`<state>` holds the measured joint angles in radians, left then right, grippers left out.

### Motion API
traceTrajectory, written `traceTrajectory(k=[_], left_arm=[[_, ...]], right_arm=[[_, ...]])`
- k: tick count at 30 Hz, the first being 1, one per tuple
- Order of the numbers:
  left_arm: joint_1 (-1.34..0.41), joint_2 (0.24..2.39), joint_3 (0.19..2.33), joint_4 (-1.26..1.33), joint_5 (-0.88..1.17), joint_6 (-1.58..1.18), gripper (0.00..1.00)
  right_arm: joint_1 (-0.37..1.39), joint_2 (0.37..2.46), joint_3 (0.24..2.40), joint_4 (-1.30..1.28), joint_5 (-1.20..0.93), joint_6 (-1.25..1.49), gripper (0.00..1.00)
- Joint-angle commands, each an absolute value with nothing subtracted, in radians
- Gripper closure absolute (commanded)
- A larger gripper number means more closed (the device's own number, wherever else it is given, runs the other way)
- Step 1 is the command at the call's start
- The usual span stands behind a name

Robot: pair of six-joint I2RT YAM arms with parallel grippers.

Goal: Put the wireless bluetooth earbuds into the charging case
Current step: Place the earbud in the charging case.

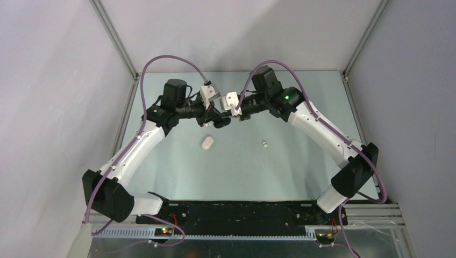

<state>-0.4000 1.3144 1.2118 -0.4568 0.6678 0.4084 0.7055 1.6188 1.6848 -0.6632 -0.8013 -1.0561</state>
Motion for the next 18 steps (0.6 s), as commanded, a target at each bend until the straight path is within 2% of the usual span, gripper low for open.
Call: traceTrajectory(k=[1,18], left_arm=[[-0.413,1.286,1.241,-0.421,0.705,0.368,1.0],[-0.44,1.269,1.243,-0.421,0.666,0.392,1.0]], right_arm=[[0.722,1.578,1.68,-0.634,-0.803,-1.116,1.0],[0.754,1.638,1.71,-0.707,-0.741,-1.148,1.0]])
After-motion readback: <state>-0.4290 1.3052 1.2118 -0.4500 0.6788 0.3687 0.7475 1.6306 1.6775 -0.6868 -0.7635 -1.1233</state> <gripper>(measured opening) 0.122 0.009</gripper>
